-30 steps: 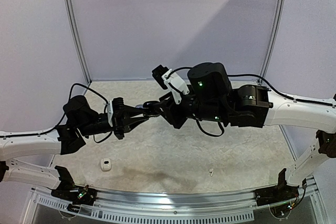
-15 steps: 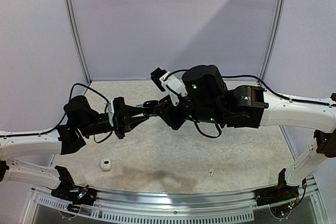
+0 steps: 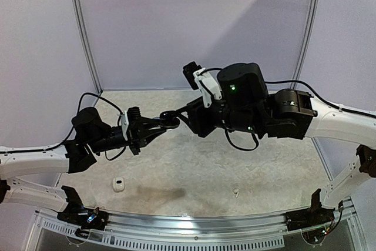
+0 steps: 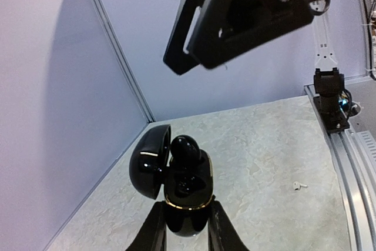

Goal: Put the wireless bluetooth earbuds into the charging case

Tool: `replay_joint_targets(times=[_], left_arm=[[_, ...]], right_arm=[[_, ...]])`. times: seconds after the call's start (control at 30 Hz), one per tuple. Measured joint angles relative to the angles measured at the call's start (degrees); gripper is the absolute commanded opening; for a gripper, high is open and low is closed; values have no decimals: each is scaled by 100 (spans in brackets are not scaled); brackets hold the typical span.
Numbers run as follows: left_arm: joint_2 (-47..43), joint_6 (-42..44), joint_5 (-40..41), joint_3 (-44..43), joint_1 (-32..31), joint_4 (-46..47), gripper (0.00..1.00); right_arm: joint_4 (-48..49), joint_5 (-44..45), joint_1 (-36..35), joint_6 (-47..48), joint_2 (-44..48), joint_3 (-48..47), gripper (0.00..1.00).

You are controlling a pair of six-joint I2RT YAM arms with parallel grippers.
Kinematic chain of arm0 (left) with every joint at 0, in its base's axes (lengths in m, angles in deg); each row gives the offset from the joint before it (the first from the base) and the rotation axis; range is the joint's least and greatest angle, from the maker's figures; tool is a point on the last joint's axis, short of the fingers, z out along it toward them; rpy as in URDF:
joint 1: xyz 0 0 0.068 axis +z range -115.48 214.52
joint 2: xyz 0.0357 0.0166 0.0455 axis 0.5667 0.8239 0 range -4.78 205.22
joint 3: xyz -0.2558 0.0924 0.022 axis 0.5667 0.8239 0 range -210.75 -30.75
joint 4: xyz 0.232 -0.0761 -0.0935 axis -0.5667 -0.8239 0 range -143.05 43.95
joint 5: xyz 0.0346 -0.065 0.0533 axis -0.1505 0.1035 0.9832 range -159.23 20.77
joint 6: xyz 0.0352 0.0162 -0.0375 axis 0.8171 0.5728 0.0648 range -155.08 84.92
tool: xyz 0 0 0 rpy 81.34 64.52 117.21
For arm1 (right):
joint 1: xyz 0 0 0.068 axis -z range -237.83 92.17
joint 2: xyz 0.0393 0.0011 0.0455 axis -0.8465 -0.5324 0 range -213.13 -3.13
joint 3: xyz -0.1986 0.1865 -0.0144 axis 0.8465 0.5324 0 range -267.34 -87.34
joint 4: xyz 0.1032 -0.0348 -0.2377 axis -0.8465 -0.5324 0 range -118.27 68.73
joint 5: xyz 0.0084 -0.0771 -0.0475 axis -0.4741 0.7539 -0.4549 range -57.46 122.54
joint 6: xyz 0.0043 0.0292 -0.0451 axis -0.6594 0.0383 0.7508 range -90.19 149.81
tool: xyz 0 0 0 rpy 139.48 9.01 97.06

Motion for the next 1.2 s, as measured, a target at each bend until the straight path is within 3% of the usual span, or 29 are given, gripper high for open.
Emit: replay_joint_targets(times=[0.2,0.57,1.2], left_arm=[[20,-17,358,0,0,0,0],[68,203,953,0,-28,-2,0],[142,260,990,2,-37,9,0]], right_arm=[[-286,192,0,-1034,-136,-490,40],[-1624,492,-4,-2402,-1497,-2297,40],[-2406,597,-4,-2990,-2068,-2826,32]])
